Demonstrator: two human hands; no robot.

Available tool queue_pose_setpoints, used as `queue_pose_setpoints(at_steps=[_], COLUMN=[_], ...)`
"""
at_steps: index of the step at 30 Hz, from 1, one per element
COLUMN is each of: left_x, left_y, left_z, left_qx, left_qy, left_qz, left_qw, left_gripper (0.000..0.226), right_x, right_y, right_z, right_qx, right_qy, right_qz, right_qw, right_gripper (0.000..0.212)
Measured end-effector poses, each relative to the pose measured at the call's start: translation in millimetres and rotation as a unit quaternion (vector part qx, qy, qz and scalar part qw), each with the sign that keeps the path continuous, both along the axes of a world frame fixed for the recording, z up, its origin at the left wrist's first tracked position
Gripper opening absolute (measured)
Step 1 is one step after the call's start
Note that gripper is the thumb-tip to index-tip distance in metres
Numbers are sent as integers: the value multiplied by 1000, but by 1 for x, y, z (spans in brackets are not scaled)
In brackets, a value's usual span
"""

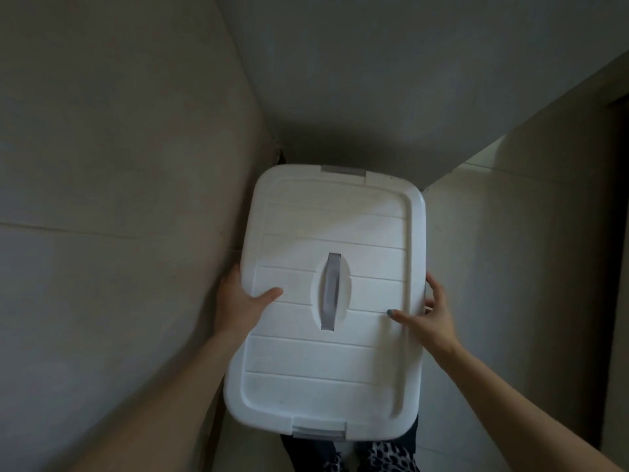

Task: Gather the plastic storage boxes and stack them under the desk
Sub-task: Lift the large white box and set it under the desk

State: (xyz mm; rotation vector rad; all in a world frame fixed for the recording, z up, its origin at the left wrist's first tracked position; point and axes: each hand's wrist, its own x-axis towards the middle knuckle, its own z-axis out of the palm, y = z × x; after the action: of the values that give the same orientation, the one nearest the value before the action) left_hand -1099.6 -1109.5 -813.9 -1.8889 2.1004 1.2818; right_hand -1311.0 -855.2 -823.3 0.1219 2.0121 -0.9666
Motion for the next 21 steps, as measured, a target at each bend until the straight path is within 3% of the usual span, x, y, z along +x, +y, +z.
queue_pose_setpoints(at_steps=[15,21], left_x=[3,-8], left_y=[-2,0], left_z=[-14,-3], left_qx=[7,-14], left_qy=[-61,-96], left_qz=[3,-23], left_qw=[998,995], left_gripper=[83,91], right_x=[15,11], right_y=[-6,-11], right_z=[-22,-15], right_qx=[6,53], right_qy=[31,48], right_qz=[11,33], right_qw=[999,997], right_gripper=[100,103])
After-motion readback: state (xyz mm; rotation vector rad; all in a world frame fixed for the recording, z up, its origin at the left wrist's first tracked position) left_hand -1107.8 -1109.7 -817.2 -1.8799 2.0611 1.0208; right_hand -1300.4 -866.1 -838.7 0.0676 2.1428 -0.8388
